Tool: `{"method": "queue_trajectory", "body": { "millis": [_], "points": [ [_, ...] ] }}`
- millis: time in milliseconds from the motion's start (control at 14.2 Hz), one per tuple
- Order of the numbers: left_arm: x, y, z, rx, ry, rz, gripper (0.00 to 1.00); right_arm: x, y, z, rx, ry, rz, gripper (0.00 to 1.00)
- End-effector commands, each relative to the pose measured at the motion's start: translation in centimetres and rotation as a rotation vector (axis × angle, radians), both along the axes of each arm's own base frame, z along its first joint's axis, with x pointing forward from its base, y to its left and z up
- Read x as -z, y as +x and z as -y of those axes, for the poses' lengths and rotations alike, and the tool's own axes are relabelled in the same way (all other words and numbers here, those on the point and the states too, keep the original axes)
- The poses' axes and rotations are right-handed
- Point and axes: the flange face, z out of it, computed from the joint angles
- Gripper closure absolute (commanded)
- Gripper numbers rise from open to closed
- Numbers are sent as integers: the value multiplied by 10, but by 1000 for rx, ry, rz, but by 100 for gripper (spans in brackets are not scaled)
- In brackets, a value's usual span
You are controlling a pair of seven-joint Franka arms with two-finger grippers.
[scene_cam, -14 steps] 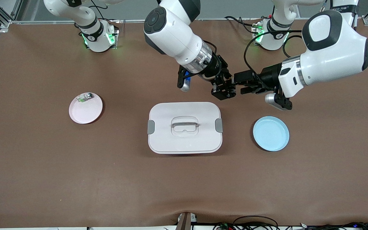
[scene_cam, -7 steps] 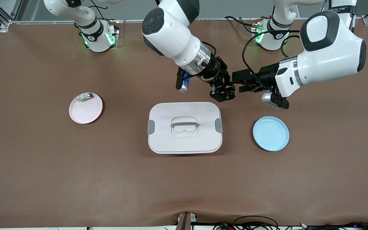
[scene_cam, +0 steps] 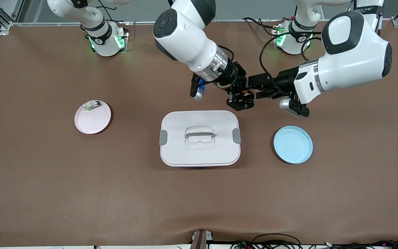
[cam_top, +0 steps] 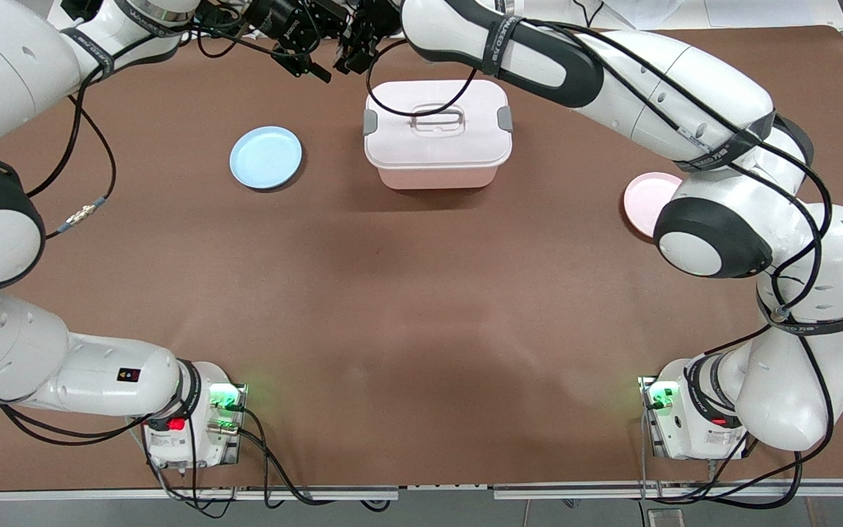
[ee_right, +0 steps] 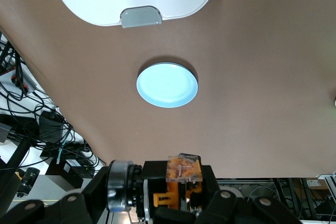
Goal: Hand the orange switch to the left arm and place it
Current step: 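Carry the switch above the box toward the left gripper and grasp it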
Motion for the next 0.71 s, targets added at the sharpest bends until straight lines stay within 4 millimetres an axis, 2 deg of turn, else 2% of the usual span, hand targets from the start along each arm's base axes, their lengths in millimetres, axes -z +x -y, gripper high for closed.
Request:
{"method": "queue_trajectory", "body": {
  "millis": [0,71,212,353,565,636],
  "points": [
    [-4,-5,-1,5,-13,10,0,-4,4,-3,16,26,-12,100],
    [-4,-5,-1,5,-13,10,11,-5,4,-2,16,27,-11,100],
    [-4,-5,-1,5,-13,10,43,-5,4,-2,17,26,-12,100],
    [-4,-4,-1,5,-14,10,67,-5,3,-3,16,27,-12,100],
    [-4,-4,-1,6,-14,9,100,-5,3,-3,15,26,-13,100],
    [-4,-4,-1,6,-14,11,100,-5,3,-3,14,25,-13,100]
  ]
}}
